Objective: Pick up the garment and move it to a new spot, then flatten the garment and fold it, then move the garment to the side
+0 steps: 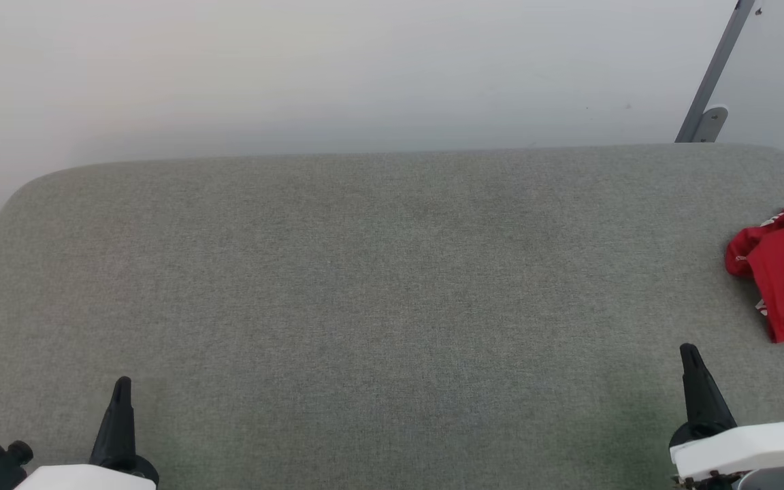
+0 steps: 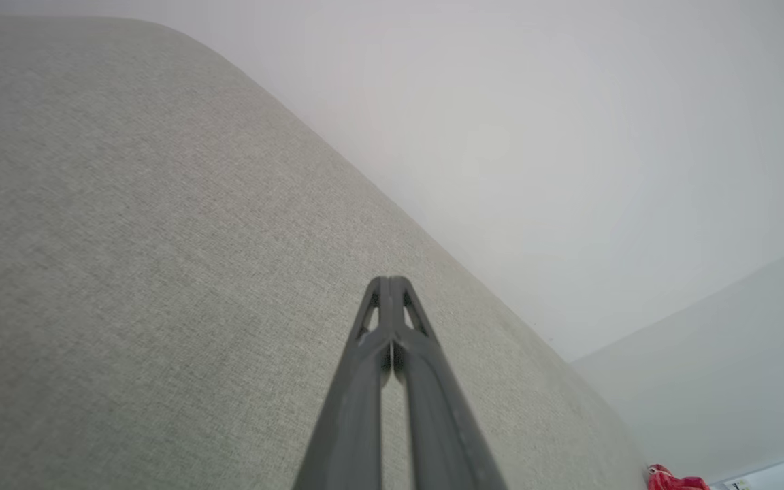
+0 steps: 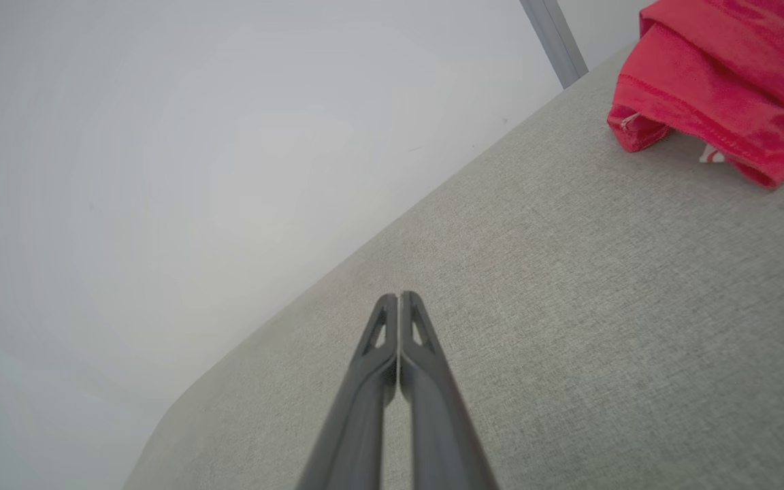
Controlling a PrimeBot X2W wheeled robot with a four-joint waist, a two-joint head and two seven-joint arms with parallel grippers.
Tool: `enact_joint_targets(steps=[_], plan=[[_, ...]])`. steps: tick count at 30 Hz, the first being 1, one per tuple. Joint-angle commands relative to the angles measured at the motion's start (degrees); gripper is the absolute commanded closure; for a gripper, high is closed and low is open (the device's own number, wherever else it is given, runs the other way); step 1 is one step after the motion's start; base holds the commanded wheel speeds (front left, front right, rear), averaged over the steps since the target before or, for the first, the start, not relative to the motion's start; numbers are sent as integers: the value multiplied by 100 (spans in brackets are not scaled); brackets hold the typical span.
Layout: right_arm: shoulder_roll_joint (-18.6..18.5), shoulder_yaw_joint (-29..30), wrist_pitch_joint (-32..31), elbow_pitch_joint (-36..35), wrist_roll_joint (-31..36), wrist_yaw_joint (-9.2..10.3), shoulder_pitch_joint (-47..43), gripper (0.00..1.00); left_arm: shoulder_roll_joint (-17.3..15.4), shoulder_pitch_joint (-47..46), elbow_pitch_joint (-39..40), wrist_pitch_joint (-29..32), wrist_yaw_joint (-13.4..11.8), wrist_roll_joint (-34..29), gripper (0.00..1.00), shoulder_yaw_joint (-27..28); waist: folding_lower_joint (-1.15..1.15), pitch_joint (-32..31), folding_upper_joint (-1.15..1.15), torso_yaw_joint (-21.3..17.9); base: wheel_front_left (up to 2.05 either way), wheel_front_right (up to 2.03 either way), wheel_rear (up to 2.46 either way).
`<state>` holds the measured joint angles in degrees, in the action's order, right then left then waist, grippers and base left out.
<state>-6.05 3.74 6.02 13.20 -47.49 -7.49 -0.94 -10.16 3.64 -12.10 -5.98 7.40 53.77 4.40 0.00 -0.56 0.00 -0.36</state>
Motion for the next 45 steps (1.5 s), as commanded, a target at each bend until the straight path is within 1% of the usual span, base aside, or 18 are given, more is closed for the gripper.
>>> enact_joint_targets(steps=[1, 24, 45], plan=[[-14, 18, -51, -63, -132, -1, 140, 100, -21, -139, 57, 41, 5, 115, 100, 43, 0, 0, 0, 0, 0, 0, 0], [104, 115, -469, -15, -1620, -1, 350, 100, 231, -445, -27, 460, 8, 1390, 100, 107, 0, 19, 0, 10, 0, 0, 0], [182, 174, -765, 22, -2672, -1, 504, 100, 413, -658, -87, 762, 10, 2308, 100, 152, 0, 36, 0, 17, 0, 0, 0]])
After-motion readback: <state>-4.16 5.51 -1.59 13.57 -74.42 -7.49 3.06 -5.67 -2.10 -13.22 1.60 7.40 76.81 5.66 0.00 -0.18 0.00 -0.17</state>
